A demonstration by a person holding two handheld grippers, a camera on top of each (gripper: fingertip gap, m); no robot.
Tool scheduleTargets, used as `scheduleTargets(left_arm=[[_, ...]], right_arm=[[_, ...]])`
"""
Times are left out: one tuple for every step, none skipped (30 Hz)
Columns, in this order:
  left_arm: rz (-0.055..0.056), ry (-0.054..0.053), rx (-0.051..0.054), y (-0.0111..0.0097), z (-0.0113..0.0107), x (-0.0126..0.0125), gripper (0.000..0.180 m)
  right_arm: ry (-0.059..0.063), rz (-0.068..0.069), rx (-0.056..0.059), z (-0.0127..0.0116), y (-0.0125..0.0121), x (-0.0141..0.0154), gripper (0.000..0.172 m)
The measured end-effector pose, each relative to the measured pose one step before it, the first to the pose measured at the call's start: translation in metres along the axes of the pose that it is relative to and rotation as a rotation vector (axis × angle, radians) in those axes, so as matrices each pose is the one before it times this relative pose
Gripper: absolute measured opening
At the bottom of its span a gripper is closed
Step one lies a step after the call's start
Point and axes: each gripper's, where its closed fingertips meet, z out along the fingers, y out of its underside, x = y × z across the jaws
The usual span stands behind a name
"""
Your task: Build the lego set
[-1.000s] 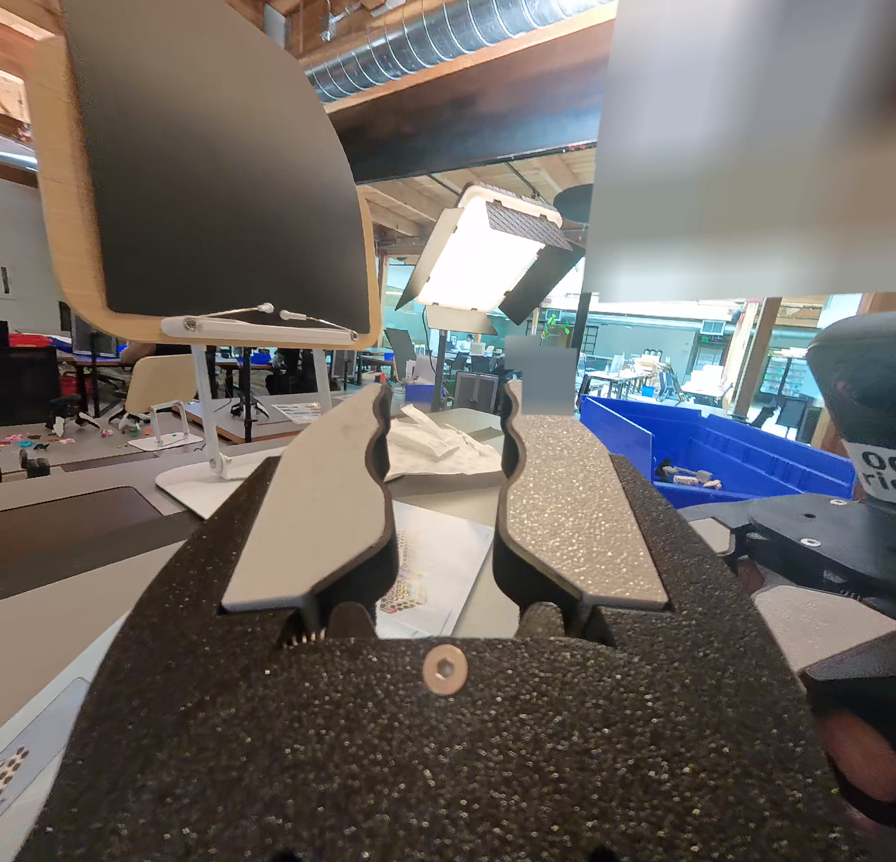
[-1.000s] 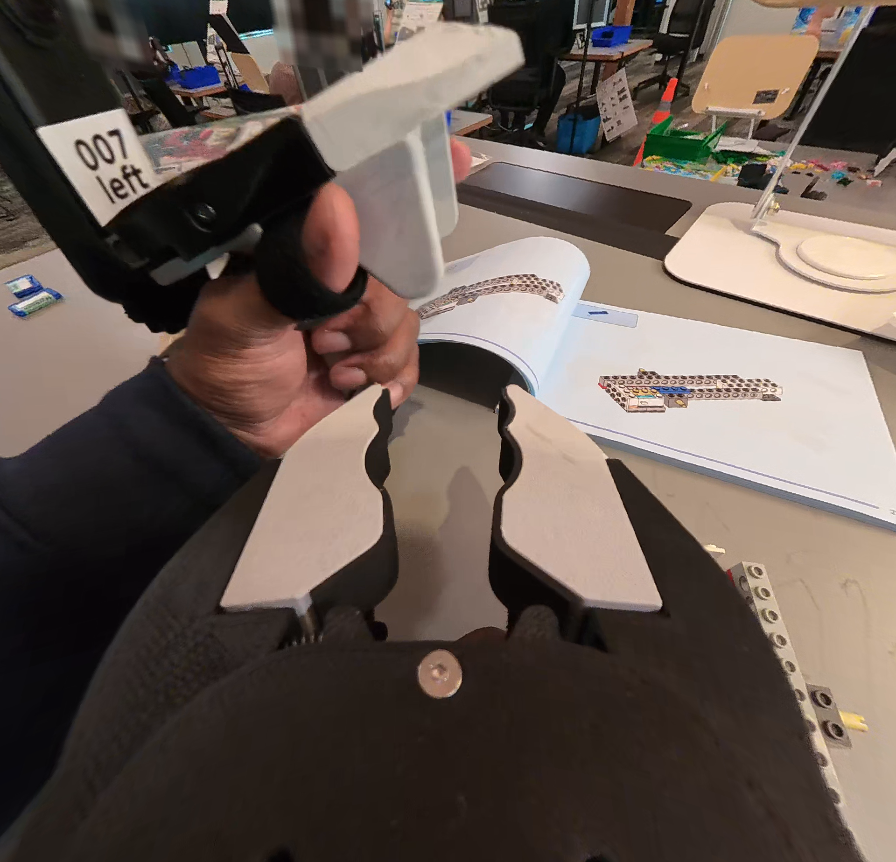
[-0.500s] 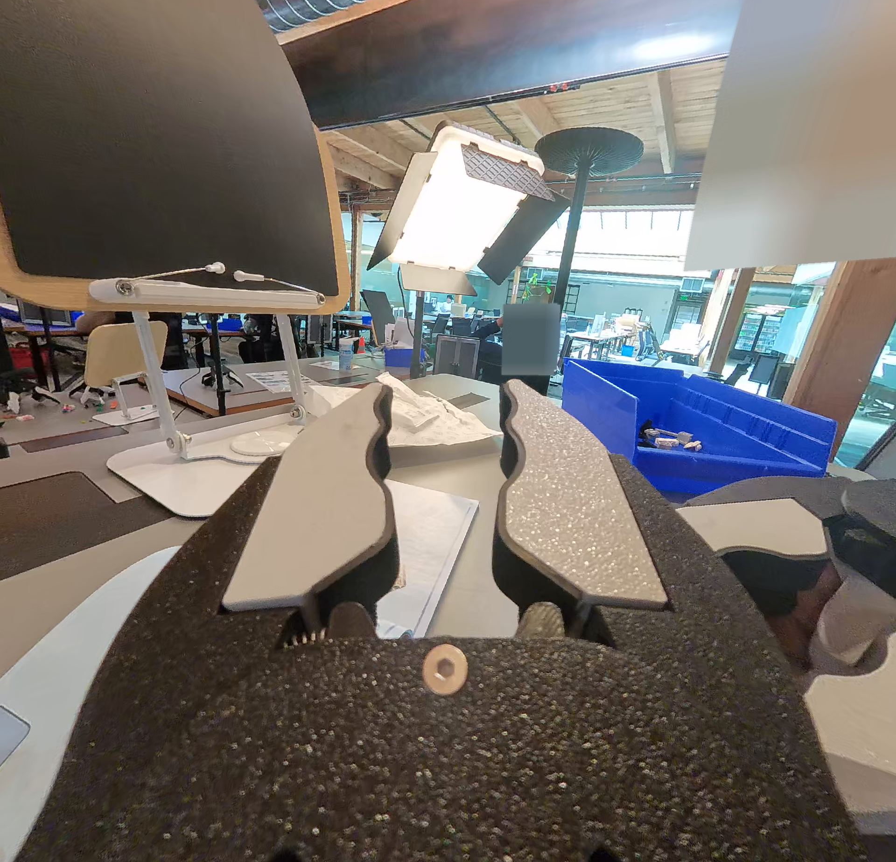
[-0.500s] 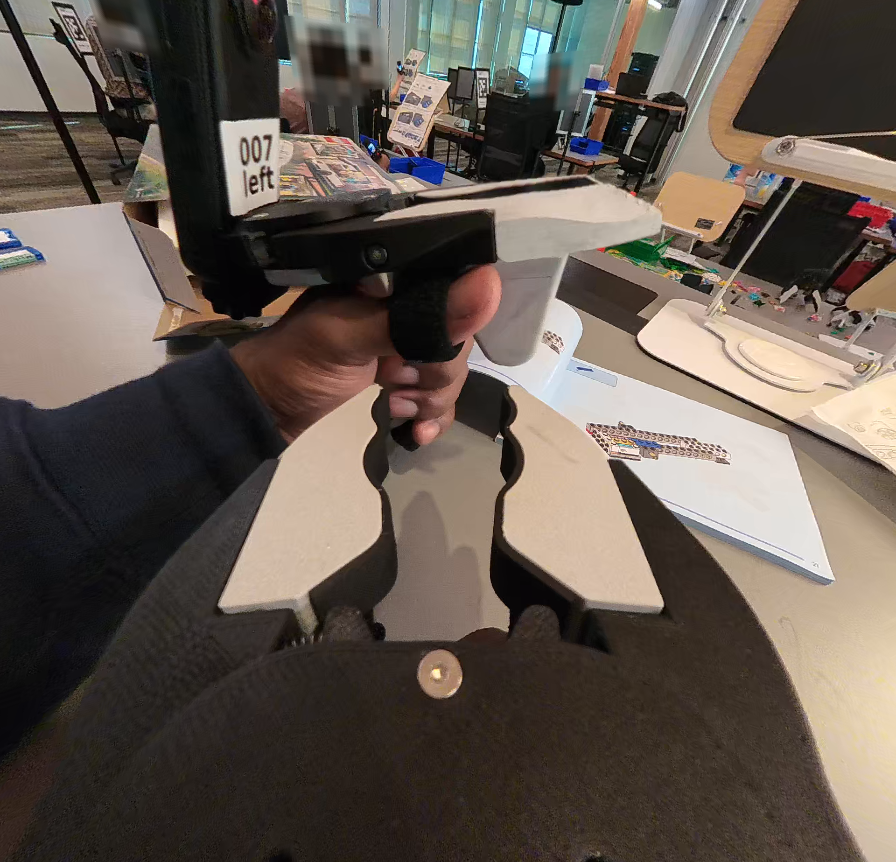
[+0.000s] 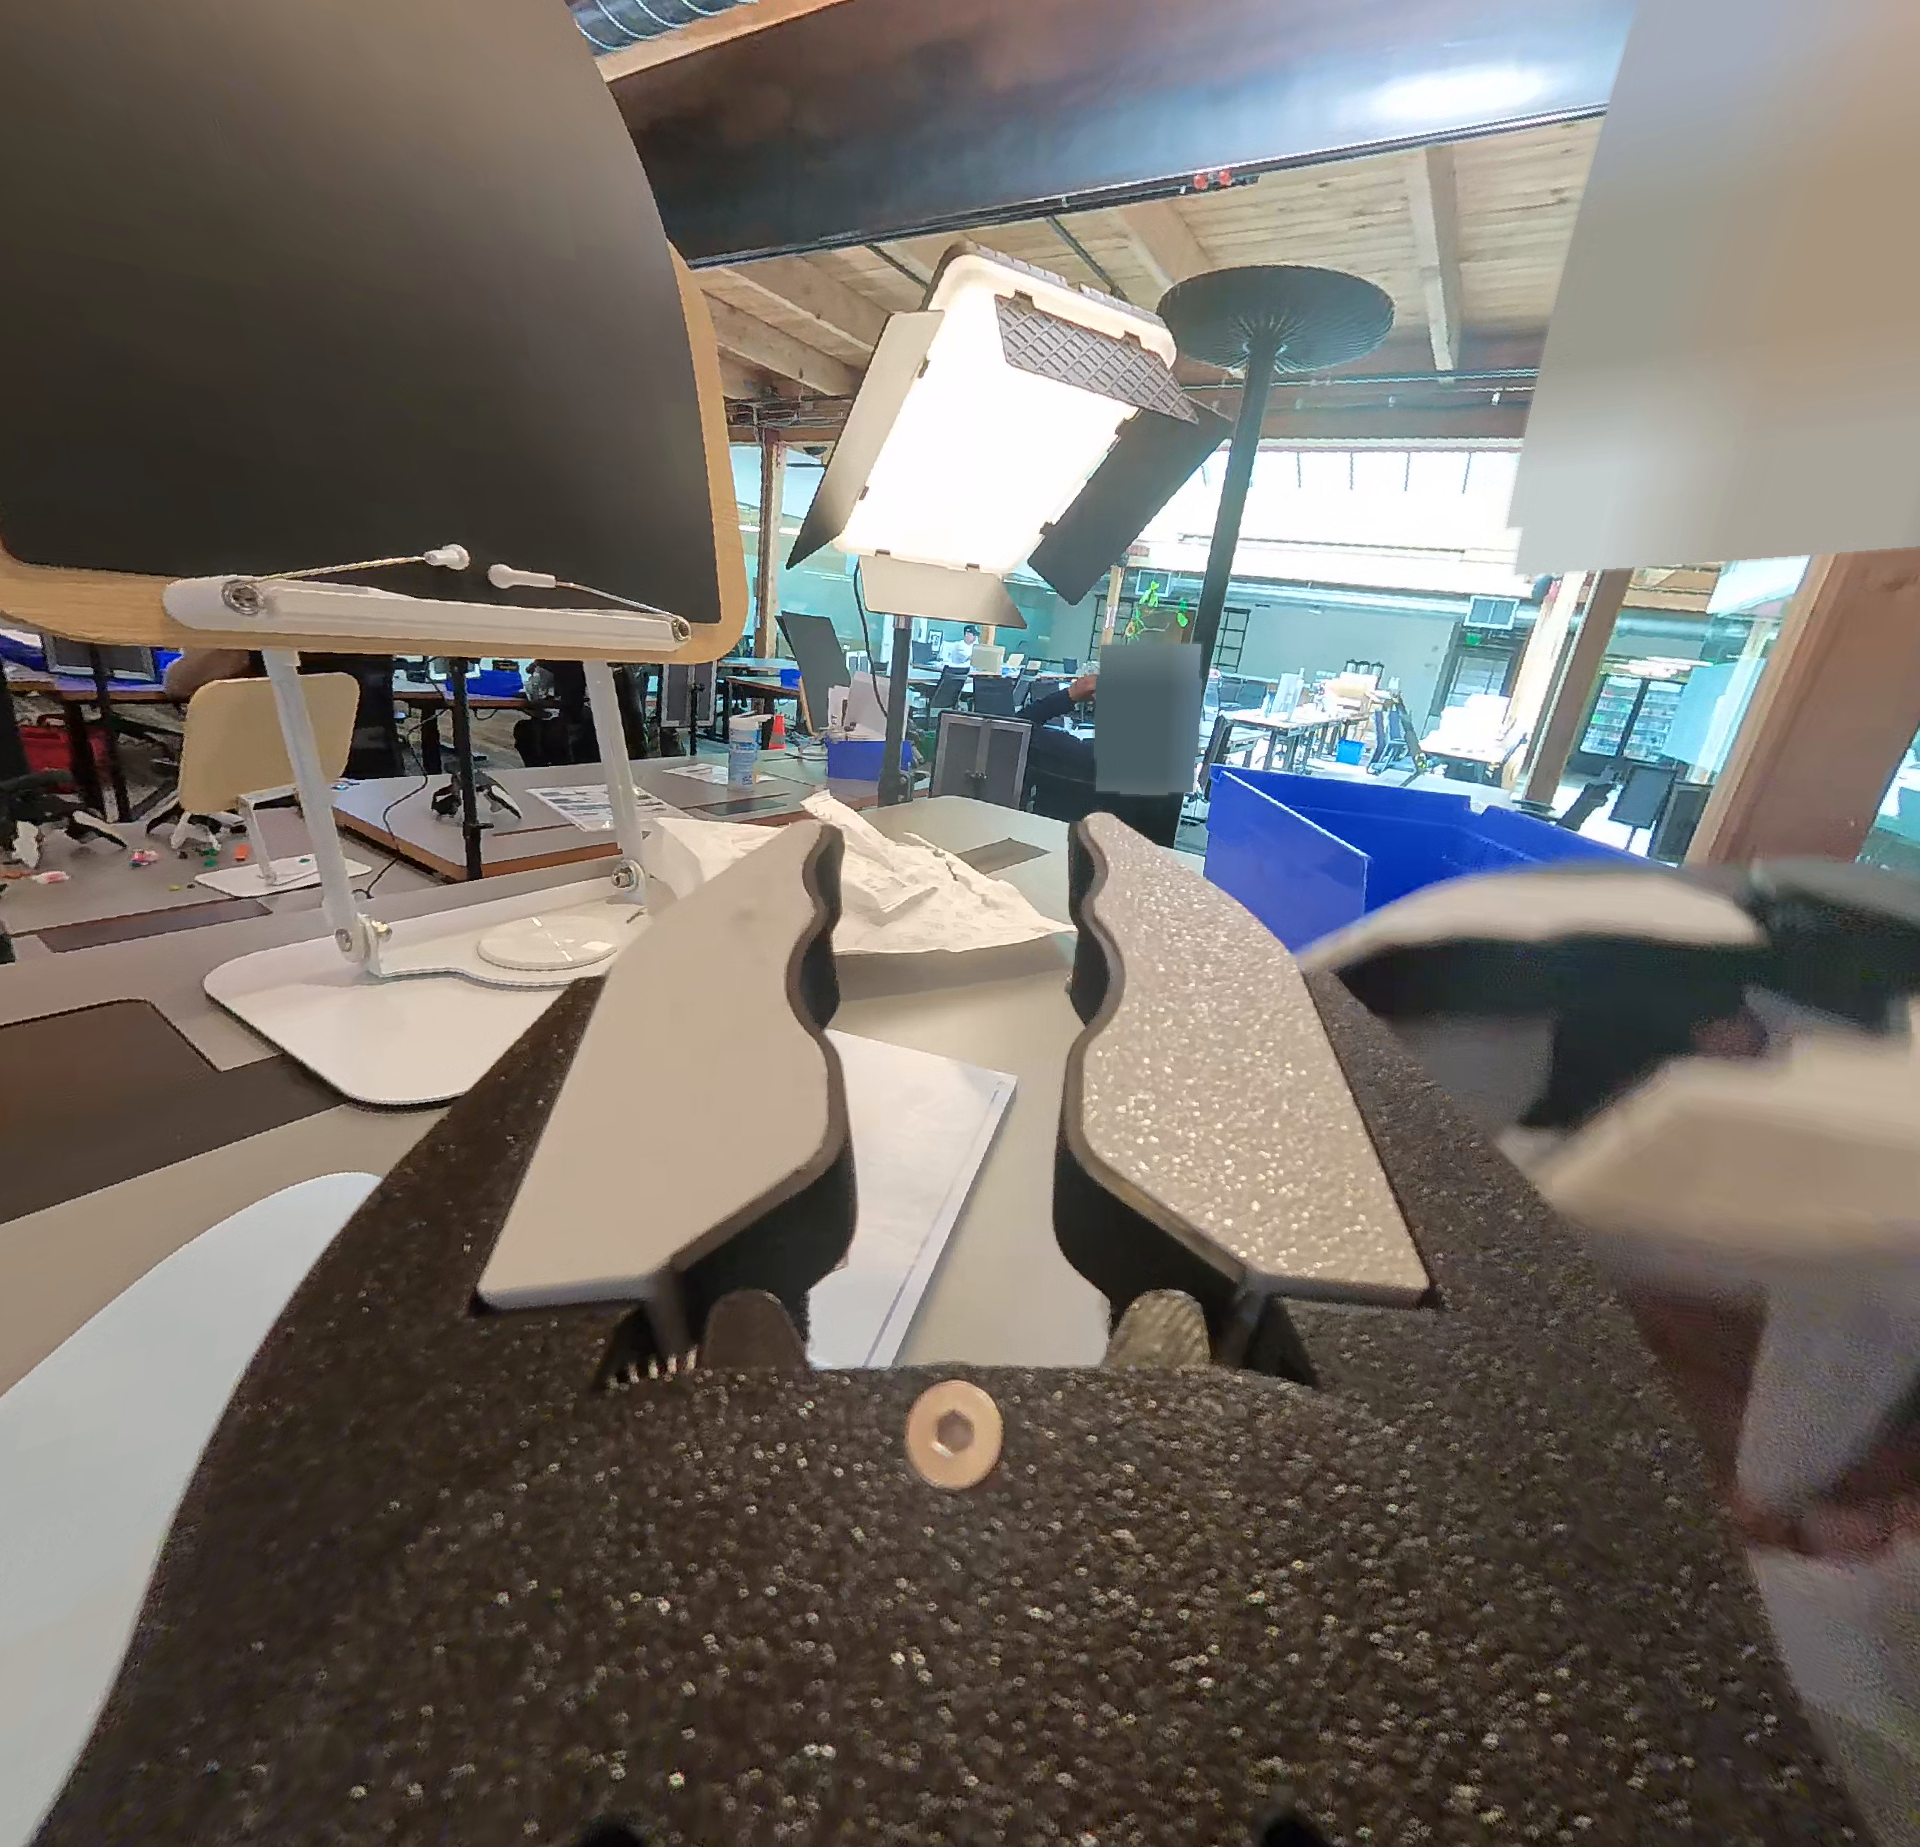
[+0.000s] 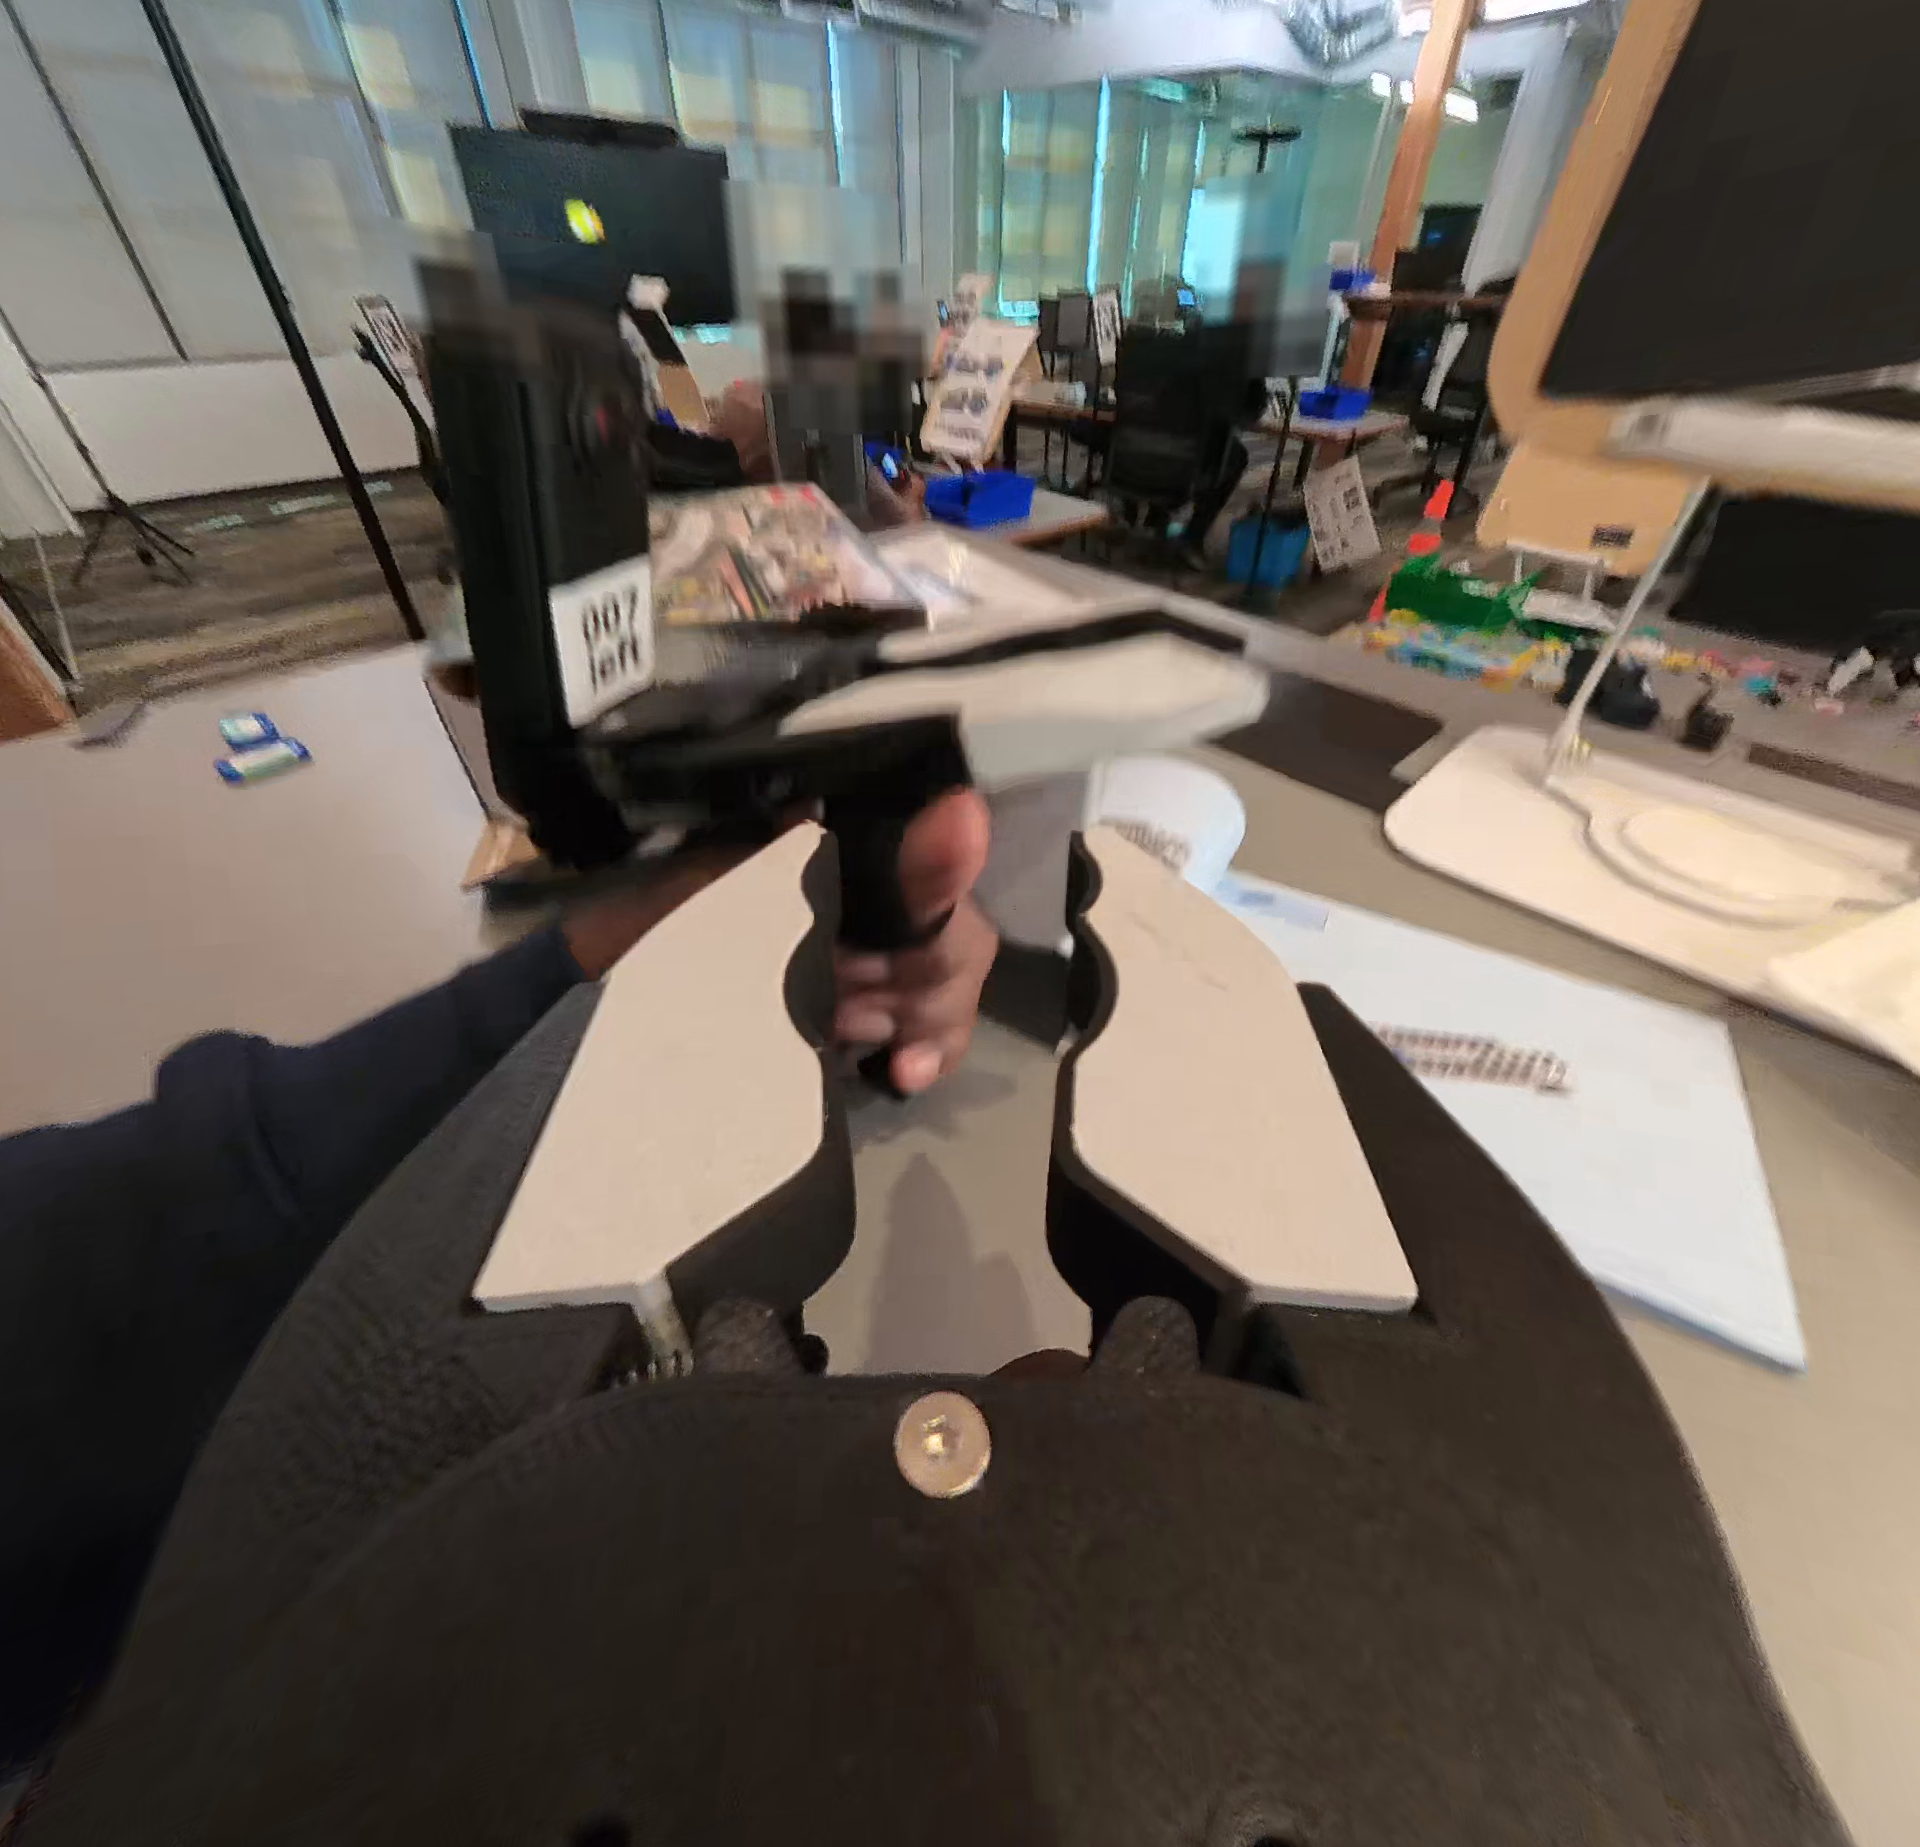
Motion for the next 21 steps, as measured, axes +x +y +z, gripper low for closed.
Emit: scheduleTargets(left_arm=[[0.0088, 0.0015, -0.0073, 0.00094, 0.00082, 0.00153, 0.042], [0.0123, 0.0003, -0.0091, 0.00103, 0.00061, 0.00131, 0.042], [0.0123, 0.0013, -0.0064, 0.00015, 0.00016, 0.00126, 0.042], [0.0098, 0.0027, -0.0045, -0.00083, -0.00033, 0.00122, 0.042], [0.0058, -0.0035, -0.0018, -0.00172, -0.00070, -0.00028, 0.042], [0.0019, -0.0115, 0.0003, -0.00264, -0.00083, -0.00183, 0.042], [-0.0010, -0.0177, 0.0028, -0.00337, -0.00041, -0.00310, 0.042], [0.0015, -0.0212, 0.0048, -0.00452, 0.00068, -0.00349, 0.043], [0.0047, -0.0236, 0.0085, -0.00589, 0.00233, -0.00402, 0.043], [0.0039, -0.0237, 0.0086, -0.00668, 0.00458, -0.00411, 0.043], [0.0052, -0.0173, 0.0049, -0.00647, 0.00670, -0.00324, 0.043], [0.0089, -0.0113, -0.0035, -0.00507, 0.00900, -0.00236, 0.043], [0.0132, -0.0005, -0.0215, -0.00210, 0.01060, -0.00102, 0.043], [0.0177, 0.0079, -0.0448, 0.00163, 0.01157, -0.00018, 0.043], [0.0167, 0.0058, -0.0600, 0.00433, 0.01182, -0.00045, 0.043], [0.0142, 0.0102, -0.0643, 0.00606, 0.01154, 0.00034, 0.043], [0.0096, 0.0124, -0.0613, 0.00703, 0.01130, 0.00091, 0.043], [0.0078, 0.0050, -0.0587, 0.00771, 0.01071, 0.00003, 0.043], [0.0091, -0.0020, -0.0662, 0.00898, 0.00981, -0.00064, 0.043], [0.0162, -0.0056, -0.0719, 0.00973, 0.00823, -0.00093, 0.044], [0.0227, -0.0080, -0.0637, 0.00877, 0.00683, -0.00091, 0.046]], right_arm=[[-0.0205, -0.0001, 0.0183, -0.00267, -0.01090, 0.00798, 0.036], [-0.0062, -0.0003, 0.0033, -0.00214, -0.00866, 0.01293, 0.036], [-0.0013, -0.0024, -0.0147, -0.00157, -0.00579, 0.01687, 0.037], [0.0022, 0.0005, -0.0369, -0.00105, -0.00160, 0.02007, 0.037], [0.0162, 0.0110, -0.0401, -0.00103, 0.00103, 0.02372, 0.042], [0.0177, 0.0162, -0.0340, -0.00035, 0.00295, 0.02423, 0.047], [0.0113, 0.0155, -0.0352, 0.00128, 0.00547, 0.02235, 0.048], [0.0142, 0.0126, -0.0387, 0.00371, 0.00777, 0.02073, 0.048], [0.0192, 0.0031, -0.0383, 0.00611, 0.00912, 0.01835, 0.049], [0.0130, -0.0105, -0.0382, 0.00740, 0.00978, 0.01354, 0.053], [0.0107, -0.0217, -0.0371, 0.00735, 0.01001, 0.00947, 0.056], [0.0222, -0.0260, -0.0261, 0.00616, 0.00873, 0.00799, 0.058], [0.0268, -0.0215, -0.0137, 0.00429, 0.00729, 0.00651, 0.058], [0.0201, -0.0058, -0.0067, 0.00291, 0.00647, 0.00422, 0.057], [0.0057, 0.0133, -0.0039, 0.00225, 0.00569, 0.00153, 0.056], [-0.0115, 0.0163, -0.0052, 0.00185, 0.00493, -0.00115, 0.055], [-0.0035, 0.0047, -0.0028, 0.00129, 0.00389, -0.00017, 0.055], [0.0164, -0.0049, 0.0019, 0.00086, 0.00314, 0.00256, 0.055], [0.0156, -0.0044, -0.0007, 0.00098, 0.00304, 0.00285, 0.054], [0.0052, 0.0072, -0.0012, 0.00120, 0.00254, 0.00169, 0.054], [-0.0022, 0.0196, 0.0061, 0.00064, 0.00111, 0.00070, 0.054]])
